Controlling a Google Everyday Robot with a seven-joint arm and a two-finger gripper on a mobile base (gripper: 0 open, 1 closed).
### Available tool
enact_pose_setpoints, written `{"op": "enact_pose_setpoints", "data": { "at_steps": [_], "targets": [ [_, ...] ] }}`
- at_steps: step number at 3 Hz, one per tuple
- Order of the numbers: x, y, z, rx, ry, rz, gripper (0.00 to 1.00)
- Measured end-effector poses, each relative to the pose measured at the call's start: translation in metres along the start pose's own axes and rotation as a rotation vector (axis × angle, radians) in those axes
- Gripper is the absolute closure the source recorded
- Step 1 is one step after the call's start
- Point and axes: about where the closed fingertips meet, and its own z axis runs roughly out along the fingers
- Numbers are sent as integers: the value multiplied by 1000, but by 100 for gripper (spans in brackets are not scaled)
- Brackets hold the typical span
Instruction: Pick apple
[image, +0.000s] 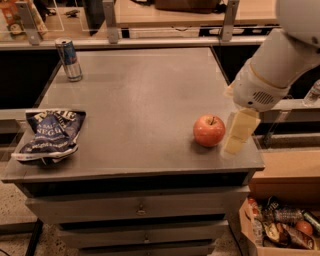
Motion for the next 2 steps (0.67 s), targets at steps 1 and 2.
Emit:
{"op": "enact_pose_setpoints", "data": {
  "at_steps": [1,2],
  "targets": [
    [-10,3,23,-34,-40,0,0],
    [-18,6,38,-44,-79,-1,0]
  ]
}}
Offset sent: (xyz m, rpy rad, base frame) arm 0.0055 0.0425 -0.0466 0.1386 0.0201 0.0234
